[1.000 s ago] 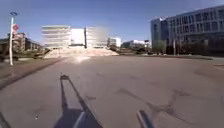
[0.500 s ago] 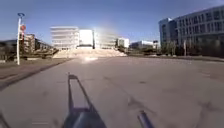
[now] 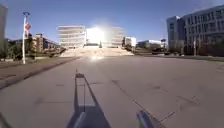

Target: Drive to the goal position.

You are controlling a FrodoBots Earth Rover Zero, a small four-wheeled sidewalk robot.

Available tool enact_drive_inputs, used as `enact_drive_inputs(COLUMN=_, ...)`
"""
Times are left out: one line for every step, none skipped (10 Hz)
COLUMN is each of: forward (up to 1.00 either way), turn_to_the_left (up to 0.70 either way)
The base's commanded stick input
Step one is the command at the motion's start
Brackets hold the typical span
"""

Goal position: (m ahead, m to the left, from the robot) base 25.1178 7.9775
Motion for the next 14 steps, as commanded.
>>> enact_drive_inputs(forward=0.70, turn_to_the_left=0.07)
enact_drive_inputs(forward=0.70, turn_to_the_left=0.02)
enact_drive_inputs(forward=0.70, turn_to_the_left=0.00)
enact_drive_inputs(forward=0.70, turn_to_the_left=0.00)
enact_drive_inputs(forward=0.70, turn_to_the_left=0.00)
enact_drive_inputs(forward=0.70, turn_to_the_left=0.00)
enact_drive_inputs(forward=0.70, turn_to_the_left=0.00)
enact_drive_inputs(forward=0.70, turn_to_the_left=0.00)
enact_drive_inputs(forward=0.70, turn_to_the_left=0.00)
enact_drive_inputs(forward=0.70, turn_to_the_left=0.00)
enact_drive_inputs(forward=0.70, turn_to_the_left=0.00)
enact_drive_inputs(forward=0.70, turn_to_the_left=0.00)
enact_drive_inputs(forward=0.70, turn_to_the_left=0.00)
enact_drive_inputs(forward=0.70, turn_to_the_left=0.00)
